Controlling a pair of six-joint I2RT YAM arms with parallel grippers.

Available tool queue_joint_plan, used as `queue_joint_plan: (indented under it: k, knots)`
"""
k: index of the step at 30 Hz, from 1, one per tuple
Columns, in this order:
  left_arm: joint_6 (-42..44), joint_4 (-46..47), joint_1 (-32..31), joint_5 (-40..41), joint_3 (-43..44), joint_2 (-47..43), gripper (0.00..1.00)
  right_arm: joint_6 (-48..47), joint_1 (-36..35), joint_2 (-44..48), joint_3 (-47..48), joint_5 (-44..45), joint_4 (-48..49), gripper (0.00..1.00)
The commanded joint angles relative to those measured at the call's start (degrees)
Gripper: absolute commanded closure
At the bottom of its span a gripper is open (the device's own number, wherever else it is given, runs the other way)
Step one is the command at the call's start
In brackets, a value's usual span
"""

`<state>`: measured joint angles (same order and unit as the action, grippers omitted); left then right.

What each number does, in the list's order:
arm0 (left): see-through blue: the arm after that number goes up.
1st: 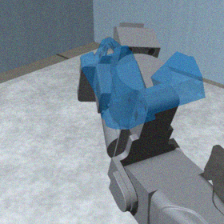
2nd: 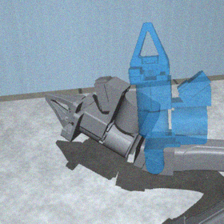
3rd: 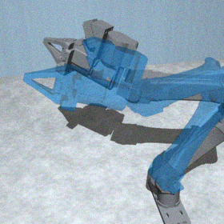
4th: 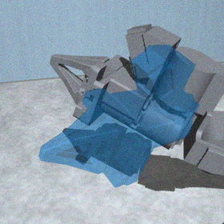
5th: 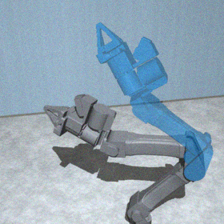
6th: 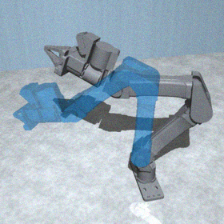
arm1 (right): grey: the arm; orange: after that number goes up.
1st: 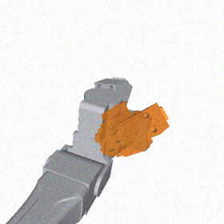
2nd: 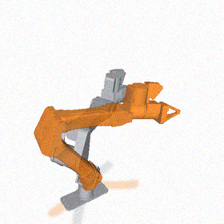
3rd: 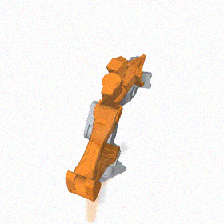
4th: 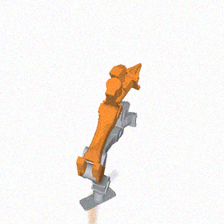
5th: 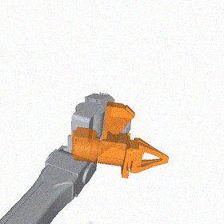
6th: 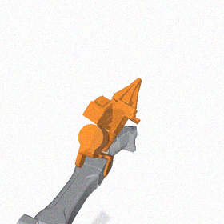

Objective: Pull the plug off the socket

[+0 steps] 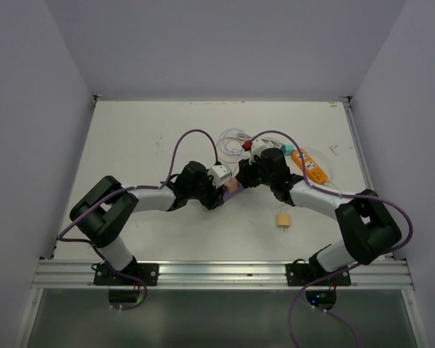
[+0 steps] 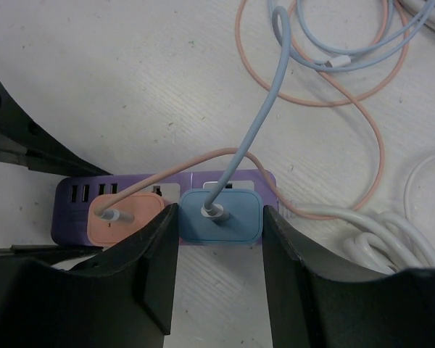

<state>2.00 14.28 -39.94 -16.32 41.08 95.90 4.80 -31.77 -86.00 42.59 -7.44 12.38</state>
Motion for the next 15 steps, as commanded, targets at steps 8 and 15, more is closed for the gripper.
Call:
queue_joint_plan:
  k: [8, 15]
  knots:
    - [-6.57, -9.88, -0.57, 1.81, 2.07, 4.65, 1.0, 4.87, -0.31, 4.43, -6.98, -3.28, 16.7, 1.0]
    - [-7.1, -10.86, -0.57, 1.73, 2.86, 5.97, 1.0, 4.35, -0.4, 6.54, -8.05, -3.19, 19.26, 1.0]
